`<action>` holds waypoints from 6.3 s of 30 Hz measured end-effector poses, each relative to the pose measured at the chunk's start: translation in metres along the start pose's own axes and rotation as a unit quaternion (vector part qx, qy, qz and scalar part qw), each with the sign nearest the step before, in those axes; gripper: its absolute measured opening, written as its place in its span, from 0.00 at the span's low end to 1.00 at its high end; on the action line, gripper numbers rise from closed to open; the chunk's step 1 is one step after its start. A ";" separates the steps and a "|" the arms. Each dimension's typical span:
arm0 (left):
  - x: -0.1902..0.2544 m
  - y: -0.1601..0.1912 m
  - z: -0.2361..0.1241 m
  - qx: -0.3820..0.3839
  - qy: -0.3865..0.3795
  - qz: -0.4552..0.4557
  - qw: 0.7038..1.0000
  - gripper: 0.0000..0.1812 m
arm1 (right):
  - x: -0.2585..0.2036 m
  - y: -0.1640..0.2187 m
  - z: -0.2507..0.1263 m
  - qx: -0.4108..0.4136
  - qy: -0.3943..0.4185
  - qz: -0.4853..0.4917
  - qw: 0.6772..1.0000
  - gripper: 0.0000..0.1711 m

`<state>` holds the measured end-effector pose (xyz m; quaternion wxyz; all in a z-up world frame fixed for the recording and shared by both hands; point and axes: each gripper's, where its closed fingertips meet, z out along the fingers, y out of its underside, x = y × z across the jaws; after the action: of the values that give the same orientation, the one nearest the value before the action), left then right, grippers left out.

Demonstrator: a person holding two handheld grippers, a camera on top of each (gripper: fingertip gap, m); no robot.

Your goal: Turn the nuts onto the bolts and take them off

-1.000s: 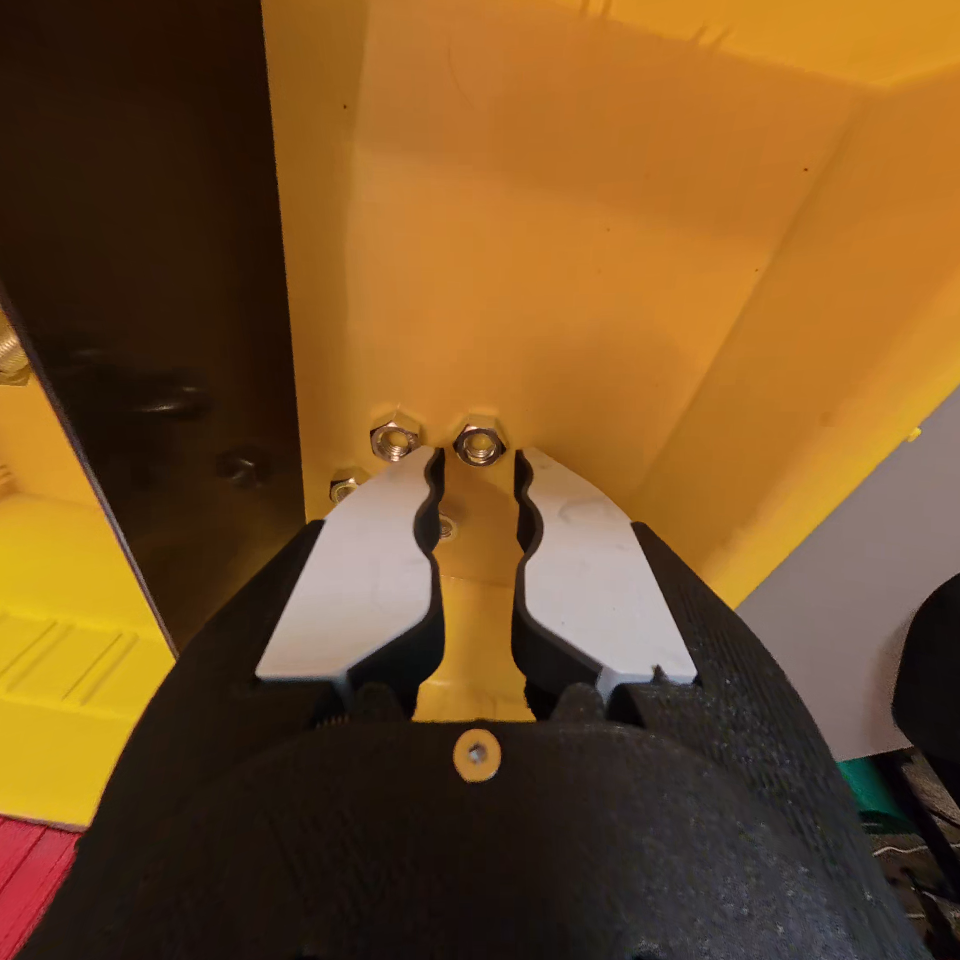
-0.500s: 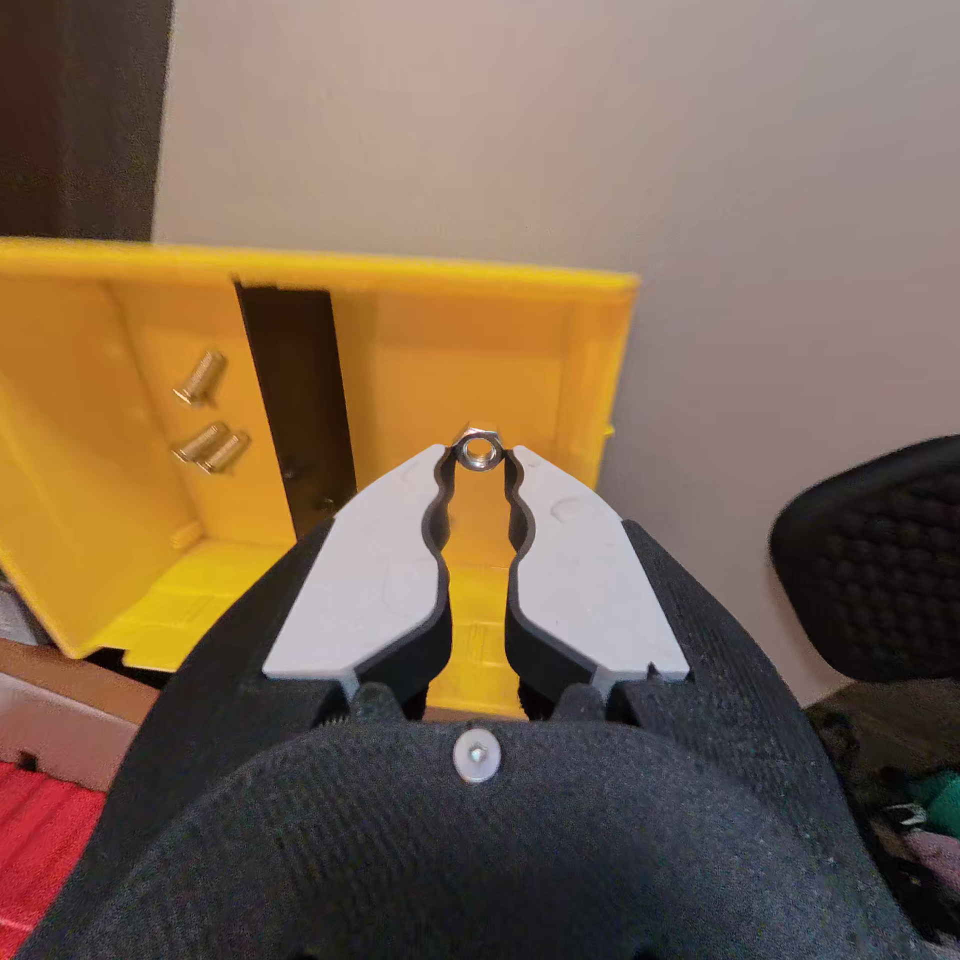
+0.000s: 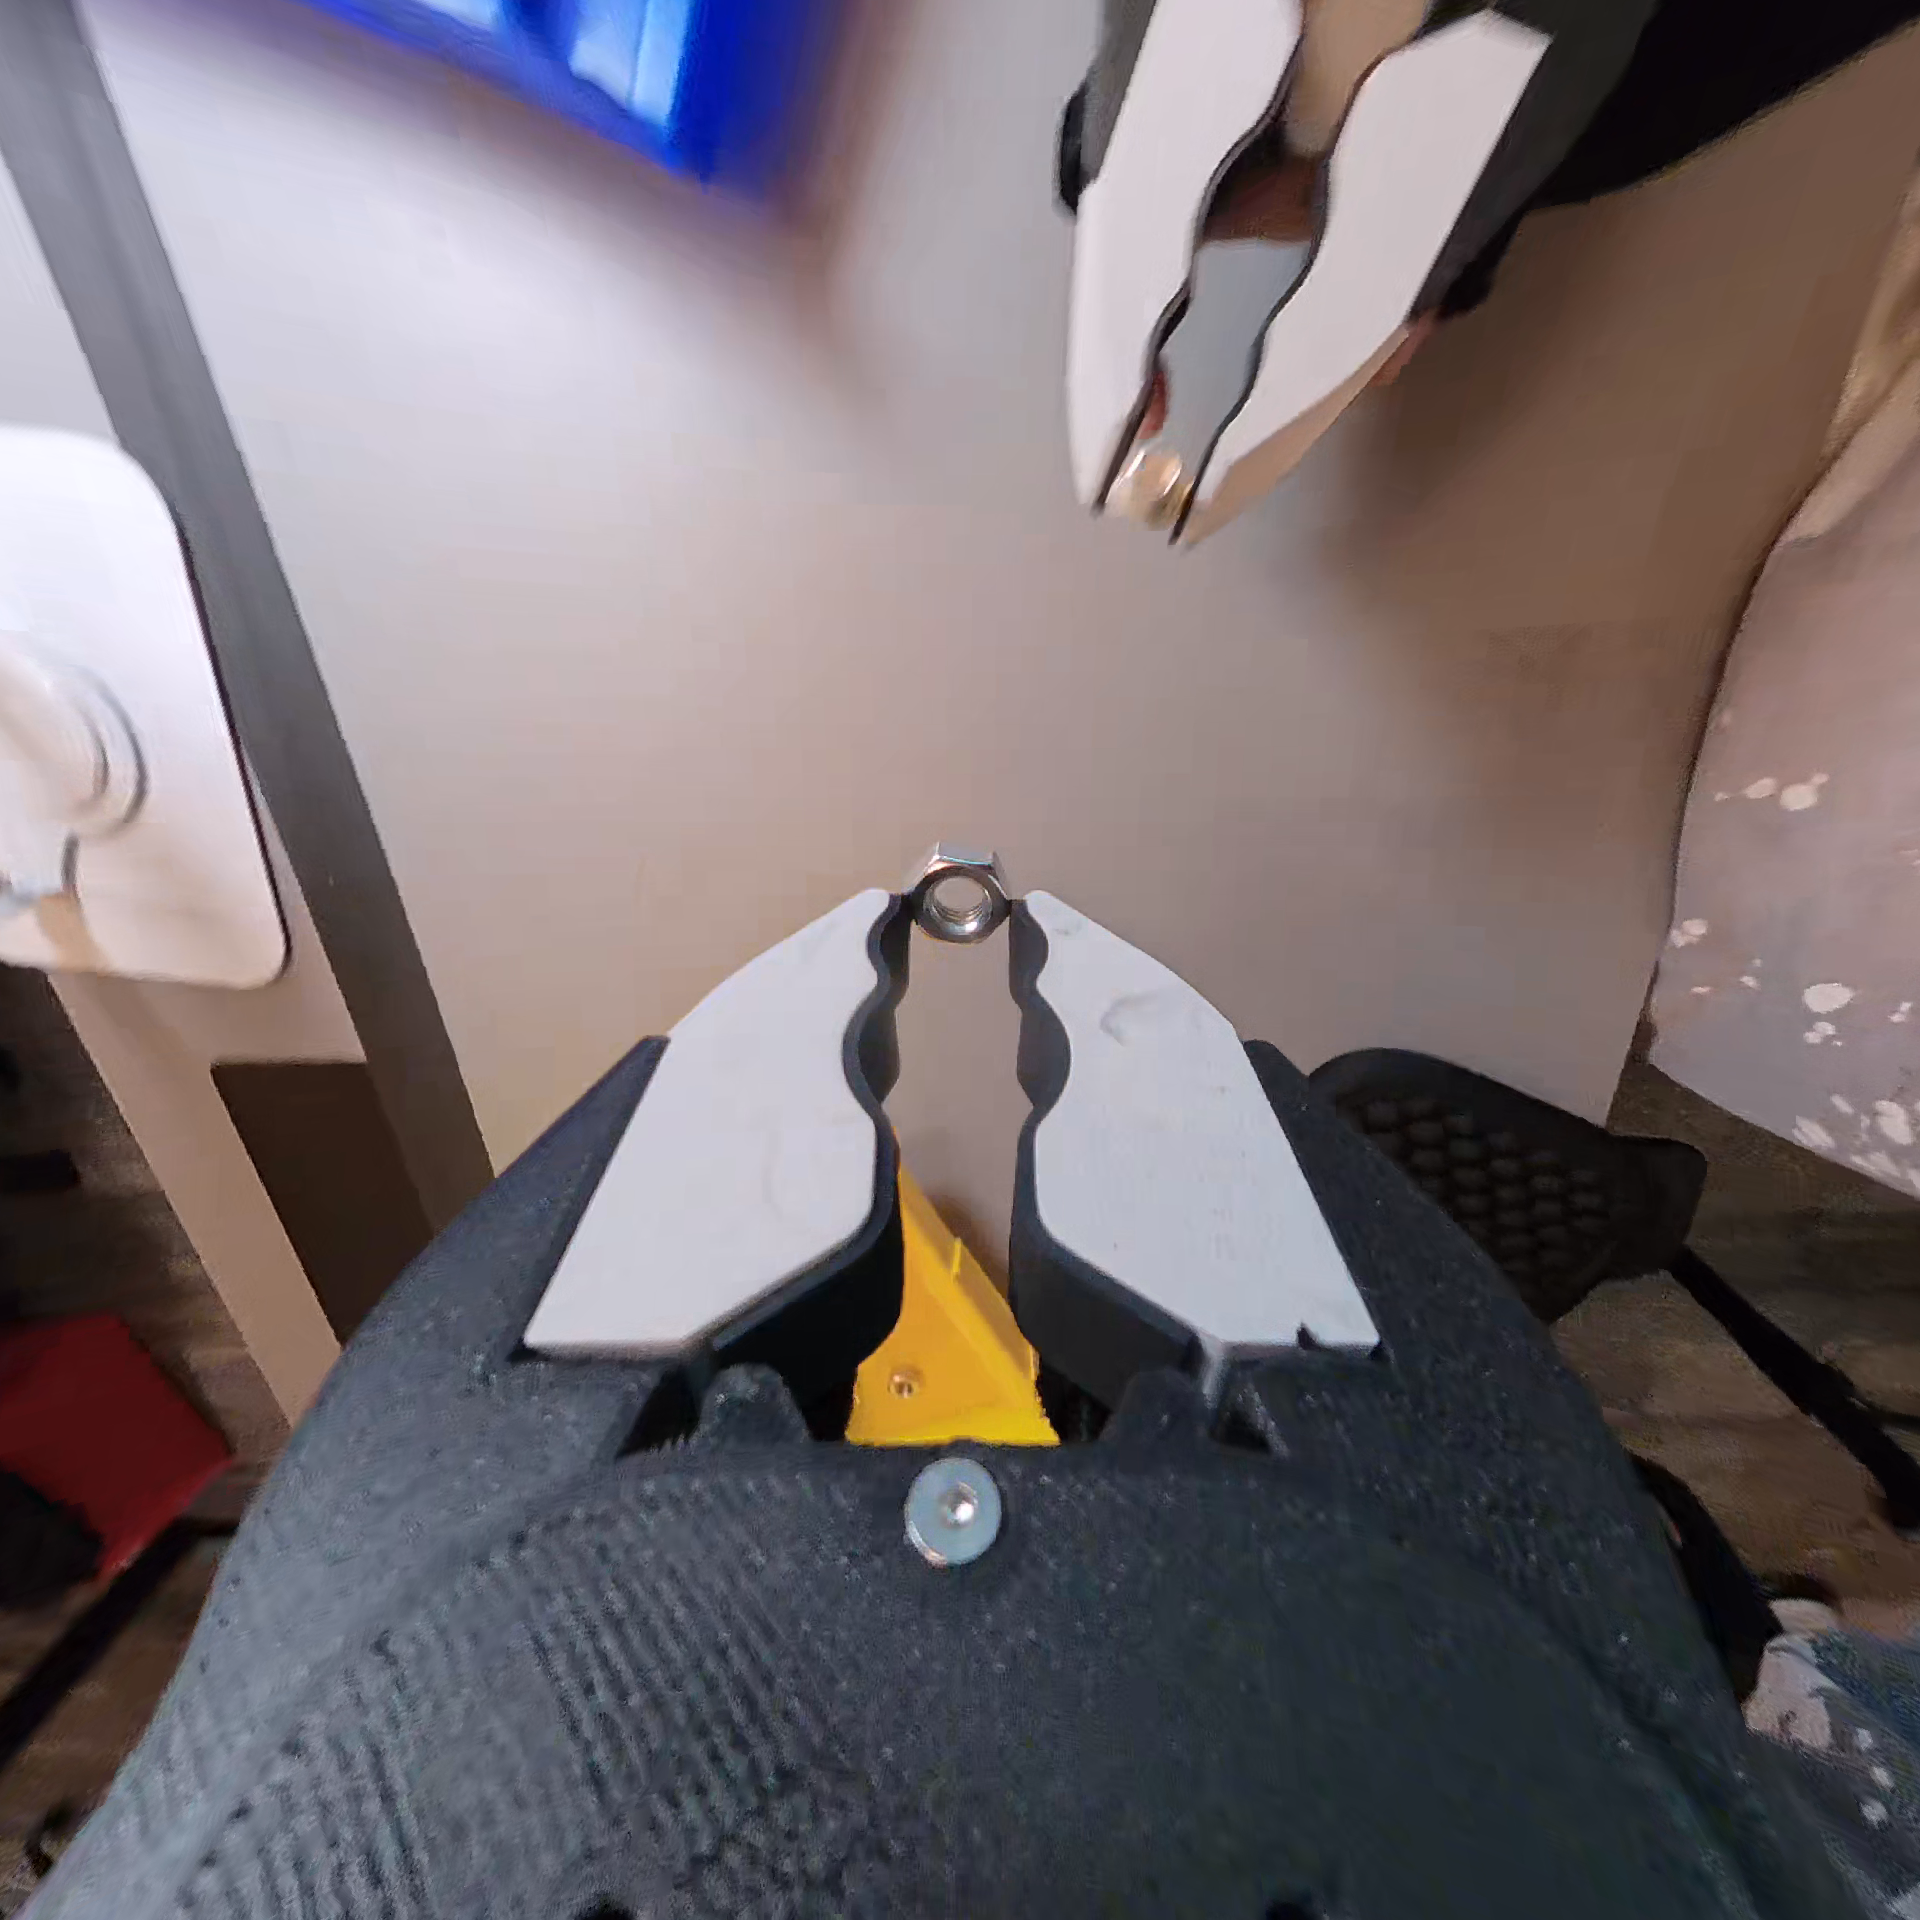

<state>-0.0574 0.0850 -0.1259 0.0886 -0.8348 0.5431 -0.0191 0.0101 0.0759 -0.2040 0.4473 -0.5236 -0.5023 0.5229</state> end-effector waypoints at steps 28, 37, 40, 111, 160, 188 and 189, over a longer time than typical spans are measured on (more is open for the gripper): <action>0.035 -0.062 0.058 -0.013 0.052 0.072 0.996 0.11 | 0.009 -0.003 -0.004 -0.012 0.043 -0.033 0.998 0.10; 0.036 -0.060 0.062 -0.021 0.055 0.074 0.995 0.11 | 0.010 0.003 -0.002 -0.031 0.048 -0.039 0.998 0.10; 0.036 -0.061 0.063 -0.019 0.054 0.075 0.996 0.11 | 0.010 0.003 -0.002 -0.032 0.047 -0.036 0.998 0.10; -0.027 -0.033 -0.046 0.632 -0.144 -0.147 0.747 0.12 | 0.030 -0.100 0.067 0.027 0.063 -0.025 0.997 0.10; 0.025 -0.038 -0.085 0.774 0.034 -0.037 0.632 0.10 | -0.025 -0.135 0.047 0.207 -0.076 -0.032 0.975 0.10; 0.066 -0.023 -0.076 0.756 0.192 0.067 0.623 0.10 | -0.066 -0.117 0.043 0.187 -0.261 0.004 0.947 0.10; 0.067 -0.023 -0.076 0.756 0.196 0.069 0.621 0.10 | -0.066 -0.117 0.043 0.187 -0.264 0.004 0.946 0.10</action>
<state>-0.0189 0.0233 -0.0515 0.5804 -0.4104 0.3980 -0.5800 -0.0360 0.0186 -0.0837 0.3864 -0.2764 -0.4933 0.7287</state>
